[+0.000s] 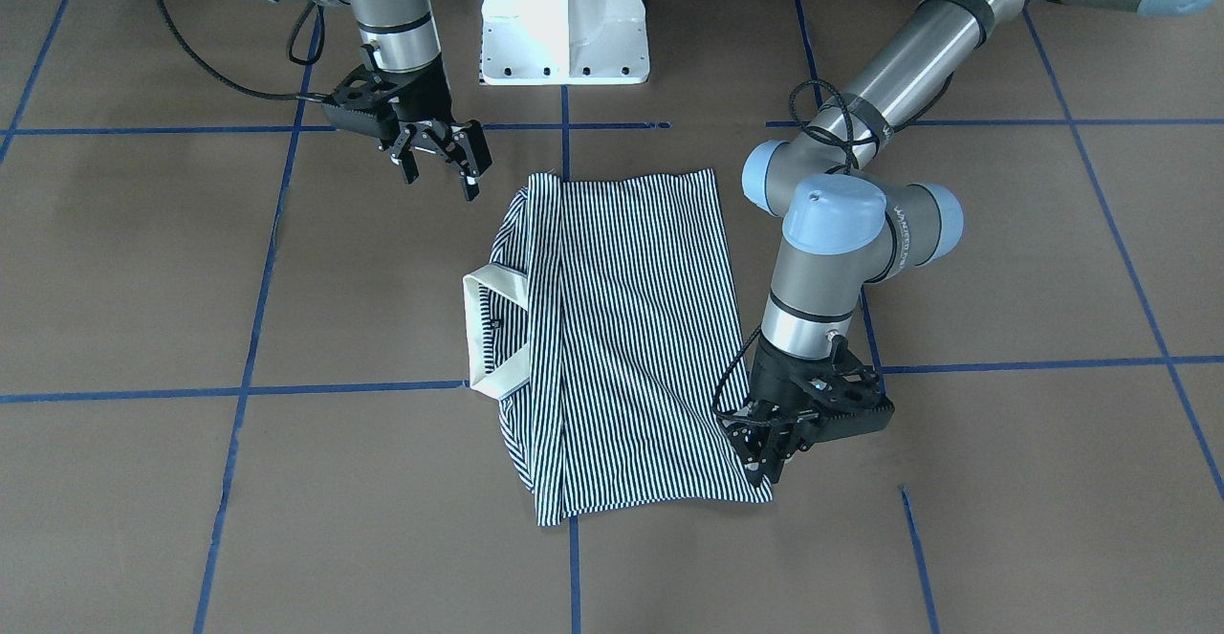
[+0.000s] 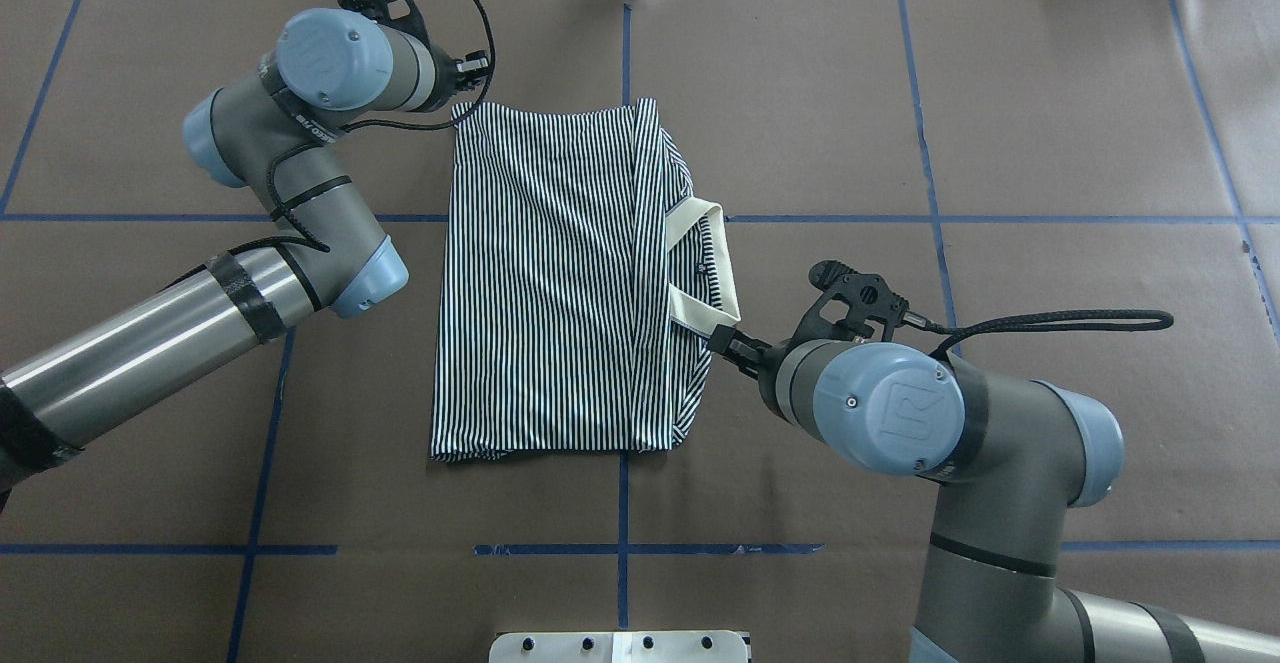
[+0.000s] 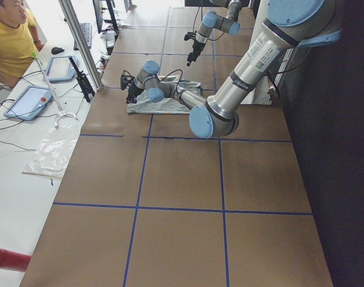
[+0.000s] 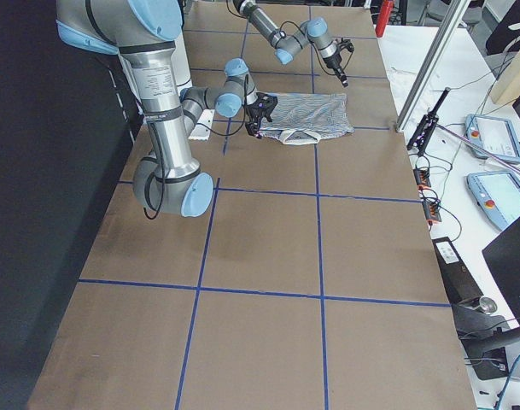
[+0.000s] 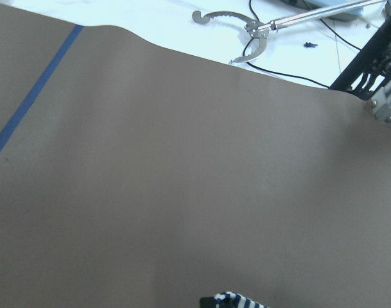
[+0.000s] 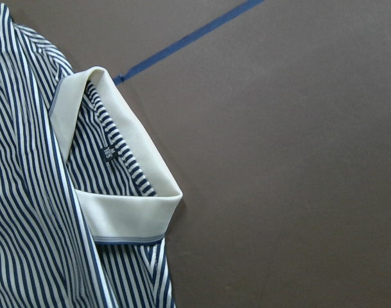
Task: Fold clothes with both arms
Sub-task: 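Fold the shirt side over with the right gripper while the left gripper withdraws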
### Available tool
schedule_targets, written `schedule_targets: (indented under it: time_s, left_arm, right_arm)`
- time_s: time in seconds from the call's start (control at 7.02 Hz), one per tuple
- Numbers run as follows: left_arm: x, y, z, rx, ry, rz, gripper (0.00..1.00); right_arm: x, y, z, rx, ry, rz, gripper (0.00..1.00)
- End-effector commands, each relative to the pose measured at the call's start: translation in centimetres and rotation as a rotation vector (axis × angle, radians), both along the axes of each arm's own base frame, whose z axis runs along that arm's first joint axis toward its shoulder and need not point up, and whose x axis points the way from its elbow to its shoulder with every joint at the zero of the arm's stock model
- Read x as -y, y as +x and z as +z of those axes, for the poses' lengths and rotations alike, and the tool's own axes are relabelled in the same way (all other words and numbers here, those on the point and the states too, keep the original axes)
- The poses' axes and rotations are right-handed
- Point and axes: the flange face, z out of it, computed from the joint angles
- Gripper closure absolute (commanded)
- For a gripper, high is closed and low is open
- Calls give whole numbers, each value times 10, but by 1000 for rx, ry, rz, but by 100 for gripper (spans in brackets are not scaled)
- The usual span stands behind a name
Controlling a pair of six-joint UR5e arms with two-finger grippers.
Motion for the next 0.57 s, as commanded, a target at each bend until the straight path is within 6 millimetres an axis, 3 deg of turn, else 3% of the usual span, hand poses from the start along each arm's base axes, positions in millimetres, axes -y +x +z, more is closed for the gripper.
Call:
schedule_targets:
  time_s: [0.0, 0.43]
  left_arm:
    - [-25, -20, 1, -40, 10, 37, 67]
    - [-25, -21, 3, -39, 7, 37, 65]
  right_arm:
    - [-13, -46, -11, 28, -79, 42, 0]
    - [-17, -93, -20, 35, -149, 81, 1]
